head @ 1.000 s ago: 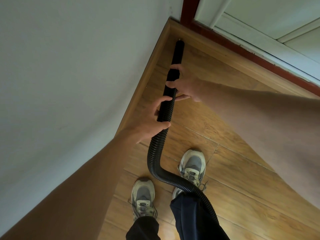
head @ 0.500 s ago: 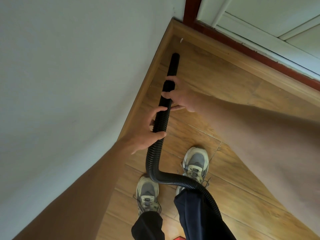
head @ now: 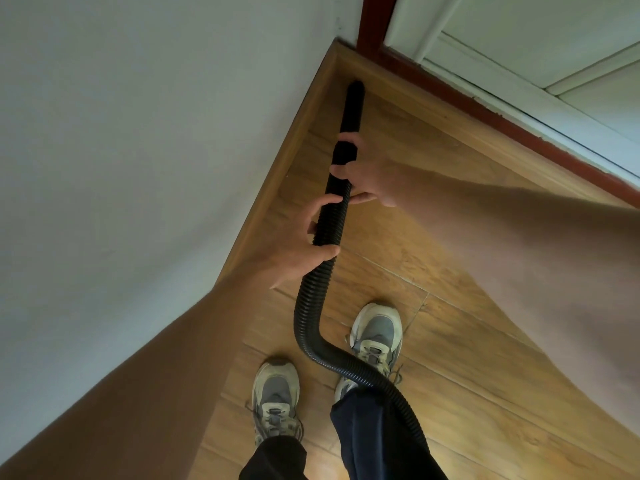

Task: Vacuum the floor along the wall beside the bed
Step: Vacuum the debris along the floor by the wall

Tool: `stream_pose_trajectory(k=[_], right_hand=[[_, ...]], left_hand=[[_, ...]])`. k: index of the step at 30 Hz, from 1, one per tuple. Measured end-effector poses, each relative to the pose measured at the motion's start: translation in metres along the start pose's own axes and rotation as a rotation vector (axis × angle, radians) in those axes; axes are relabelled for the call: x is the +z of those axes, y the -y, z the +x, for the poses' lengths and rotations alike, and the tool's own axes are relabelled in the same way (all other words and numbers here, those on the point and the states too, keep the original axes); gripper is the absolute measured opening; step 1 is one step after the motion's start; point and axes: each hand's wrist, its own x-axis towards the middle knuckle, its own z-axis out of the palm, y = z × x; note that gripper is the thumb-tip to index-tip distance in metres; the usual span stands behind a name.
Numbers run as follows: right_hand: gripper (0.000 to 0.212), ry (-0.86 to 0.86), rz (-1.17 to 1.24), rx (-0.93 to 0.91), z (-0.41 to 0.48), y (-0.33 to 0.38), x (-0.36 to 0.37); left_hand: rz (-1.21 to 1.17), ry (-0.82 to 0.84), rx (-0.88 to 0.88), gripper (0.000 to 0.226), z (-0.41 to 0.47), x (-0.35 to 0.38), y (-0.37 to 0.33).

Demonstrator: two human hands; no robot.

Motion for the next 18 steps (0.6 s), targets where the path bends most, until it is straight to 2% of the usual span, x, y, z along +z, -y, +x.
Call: stream_pose_trajectory(k=[11,18], right_hand=[[0.061,-0.033,0.047,0.019,-0.003,-0.005,-0.003],[0.062,0.05,-0.01,0.012,-0.007,-0.006,0.037]], left_hand=[[-0.01,0.004,0.018,0.075,0.0,0.006,-0.002],[-0.109,-0.049,-0.056,0.074,-0.027,-0.004,0.024]])
